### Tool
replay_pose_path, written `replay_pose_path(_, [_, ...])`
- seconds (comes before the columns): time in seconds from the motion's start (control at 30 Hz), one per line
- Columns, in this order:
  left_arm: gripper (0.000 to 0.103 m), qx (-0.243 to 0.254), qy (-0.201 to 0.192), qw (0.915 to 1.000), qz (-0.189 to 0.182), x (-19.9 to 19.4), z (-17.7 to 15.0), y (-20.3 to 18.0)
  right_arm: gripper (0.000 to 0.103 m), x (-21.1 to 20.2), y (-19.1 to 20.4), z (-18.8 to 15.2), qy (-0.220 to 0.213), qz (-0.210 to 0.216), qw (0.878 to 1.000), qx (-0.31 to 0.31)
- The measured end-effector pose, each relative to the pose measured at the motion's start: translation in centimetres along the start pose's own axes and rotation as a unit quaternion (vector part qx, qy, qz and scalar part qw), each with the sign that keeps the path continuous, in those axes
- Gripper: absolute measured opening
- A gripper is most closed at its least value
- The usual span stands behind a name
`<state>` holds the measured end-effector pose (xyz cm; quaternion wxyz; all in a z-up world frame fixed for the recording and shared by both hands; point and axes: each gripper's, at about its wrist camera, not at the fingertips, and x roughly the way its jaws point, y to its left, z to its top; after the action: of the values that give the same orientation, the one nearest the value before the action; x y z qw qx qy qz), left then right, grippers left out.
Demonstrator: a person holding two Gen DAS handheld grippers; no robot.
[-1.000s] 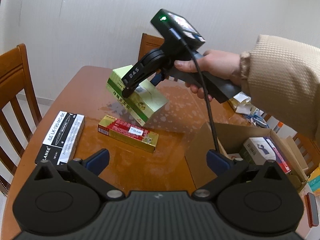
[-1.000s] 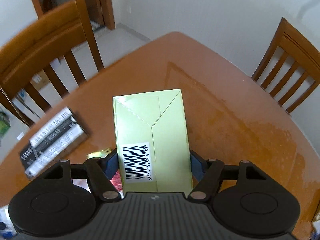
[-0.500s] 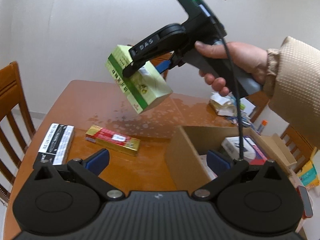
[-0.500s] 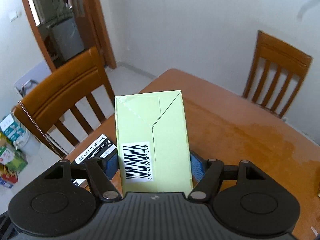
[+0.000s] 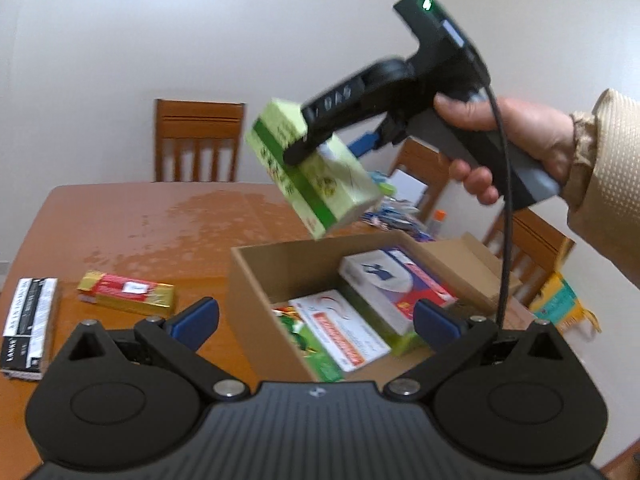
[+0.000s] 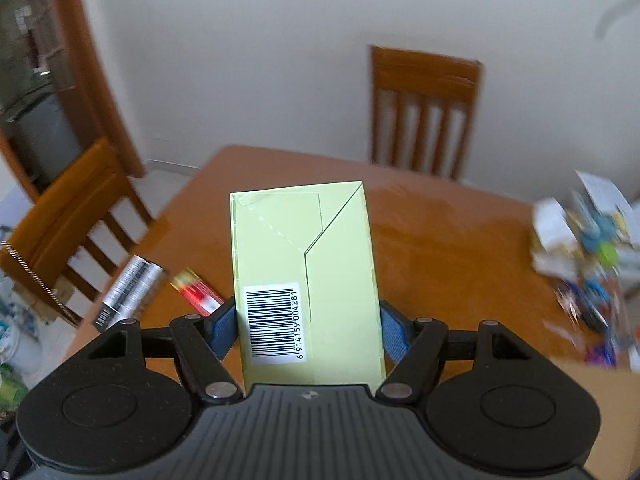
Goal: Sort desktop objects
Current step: 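Lift and carry the green box with the right gripper into the cardboard box, then lower the green box between the QUIKE box and the drinker box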
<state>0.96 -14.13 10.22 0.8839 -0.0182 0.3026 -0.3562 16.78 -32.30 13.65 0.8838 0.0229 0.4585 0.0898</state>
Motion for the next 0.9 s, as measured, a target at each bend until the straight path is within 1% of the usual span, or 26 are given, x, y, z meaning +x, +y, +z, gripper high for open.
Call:
replay_pose_path(0.1, [0.103,0.007,0.004,0.9999,-0.008,0.0,-0.3,-0.5,0.075,1.3,-1.3,-2.0,0.030,-0.017,0.999,0.029])
replay_pose_path(0.27, [0.103,0.018,0.011,0.9996,-0.021,0.0,-0.7,-1.3,0.075,4.2,-2.5,-5.7,0.076,-0.036,0.993,0.084])
replay_pose_path(0.43, [0.103,0.019,0.016,0.9993,-0.026,-0.2,-1.0,-1.1,0.074,6.3,-2.7,-8.5,0.118,-0.059,0.985,0.107])
replay_pose_path(0.6, [0.103,0.020,0.016,0.9994,-0.025,-0.7,-1.2,-0.7,0.074,7.4,-3.0,-9.9,0.139,-0.072,0.980,0.121])
replay_pose_path(0.73, [0.103,0.018,0.018,0.9994,-0.024,-1.1,-1.4,-0.4,0.074,7.7,-2.9,-9.9,0.154,-0.074,0.978,0.121])
replay_pose_path(0.9, [0.103,0.015,0.015,0.9995,-0.024,-1.3,-1.4,0.0,0.074,8.2,-3.1,-9.9,0.169,-0.092,0.974,0.118])
